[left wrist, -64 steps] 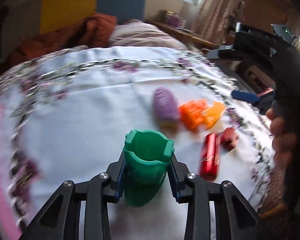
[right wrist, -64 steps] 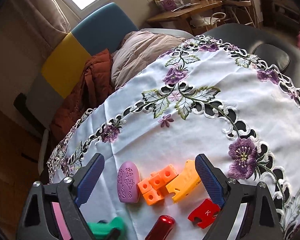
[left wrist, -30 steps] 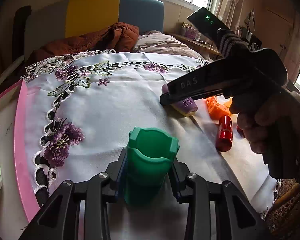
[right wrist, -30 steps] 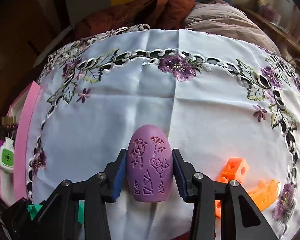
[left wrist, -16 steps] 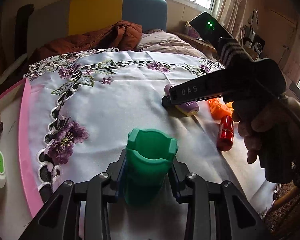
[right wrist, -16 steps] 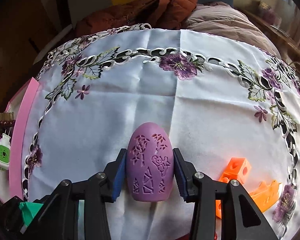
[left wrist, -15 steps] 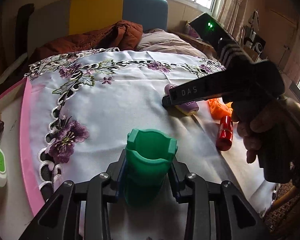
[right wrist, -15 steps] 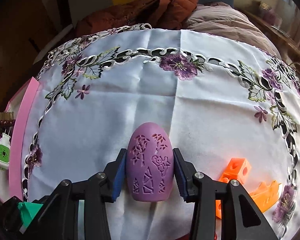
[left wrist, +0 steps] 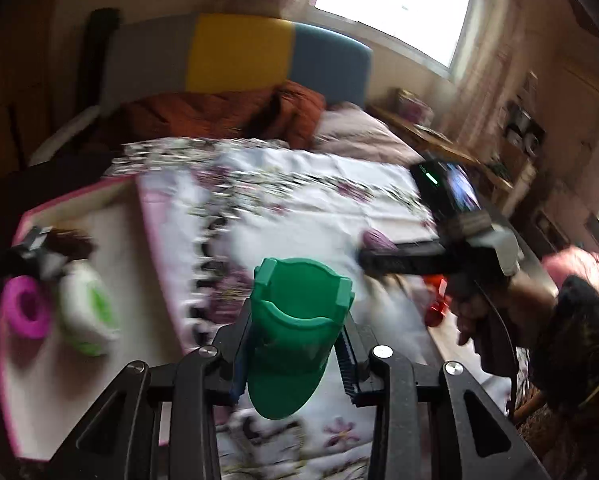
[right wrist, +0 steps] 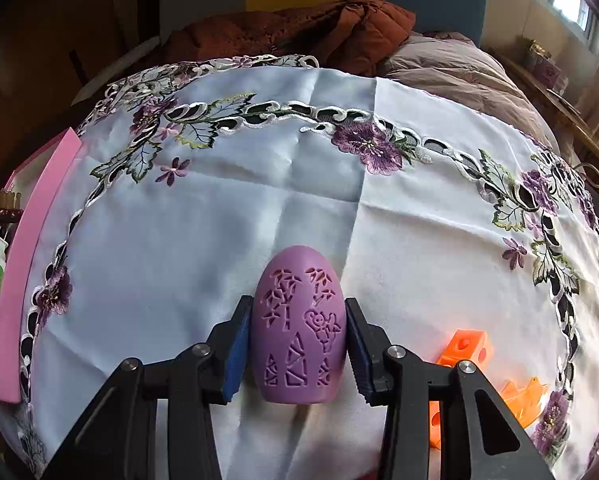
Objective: Organize rigid objects
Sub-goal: 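Carry the green cup toy into the tray and open the left gripper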
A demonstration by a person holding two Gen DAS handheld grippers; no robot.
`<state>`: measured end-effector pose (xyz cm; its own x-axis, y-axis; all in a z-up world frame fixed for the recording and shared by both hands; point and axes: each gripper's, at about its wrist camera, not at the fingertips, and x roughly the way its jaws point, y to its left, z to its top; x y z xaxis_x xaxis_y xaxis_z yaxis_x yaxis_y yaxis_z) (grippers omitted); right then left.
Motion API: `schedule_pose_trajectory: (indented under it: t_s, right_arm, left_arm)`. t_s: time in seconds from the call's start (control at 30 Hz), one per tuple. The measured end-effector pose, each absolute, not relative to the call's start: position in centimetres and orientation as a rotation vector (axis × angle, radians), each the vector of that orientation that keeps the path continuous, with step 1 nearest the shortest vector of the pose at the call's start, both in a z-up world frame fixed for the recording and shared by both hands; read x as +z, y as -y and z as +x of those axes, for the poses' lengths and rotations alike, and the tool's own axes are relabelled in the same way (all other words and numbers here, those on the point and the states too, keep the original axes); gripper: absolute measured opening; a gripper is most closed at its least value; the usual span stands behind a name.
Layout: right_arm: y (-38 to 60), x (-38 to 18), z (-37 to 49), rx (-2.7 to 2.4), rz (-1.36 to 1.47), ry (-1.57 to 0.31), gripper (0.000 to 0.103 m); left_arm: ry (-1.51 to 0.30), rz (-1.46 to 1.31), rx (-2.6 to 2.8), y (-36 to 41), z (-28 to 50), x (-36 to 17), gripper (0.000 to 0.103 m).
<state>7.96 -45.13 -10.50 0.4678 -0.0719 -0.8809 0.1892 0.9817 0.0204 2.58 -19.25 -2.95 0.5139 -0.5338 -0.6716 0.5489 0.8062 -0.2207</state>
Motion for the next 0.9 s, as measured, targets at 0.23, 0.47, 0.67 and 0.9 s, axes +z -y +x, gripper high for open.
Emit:
schedule_pose_trajectory:
  t_s: [0.23,0.47,0.67,0.9]
  right_arm:
    - [45.0,-10.5,8.0,-0.162,0.107,-1.069,0.044]
    - [45.0,-10.5,7.9,-0.163,0.101,-1.069,0.044]
    - [45.0,-10.5,7.9,-0.163,0.101,-1.069,0.044]
    - [45.0,-10.4,7.9,-0.163,0.099,-1.069,0.044]
  left_arm:
    - [-0.817,-0.081,-0.436,10.6,4.6,-2.3,0.036]
    - [-0.897,-0.137,-0.253,4.1,6.0,-4.8,0.036]
    - [-0.954,-0.133,-0.223,3.6,7.5,-6.7,0.036]
    - [-1.008,-0.079,-0.195,4.4,10.3,-8.7,0.036]
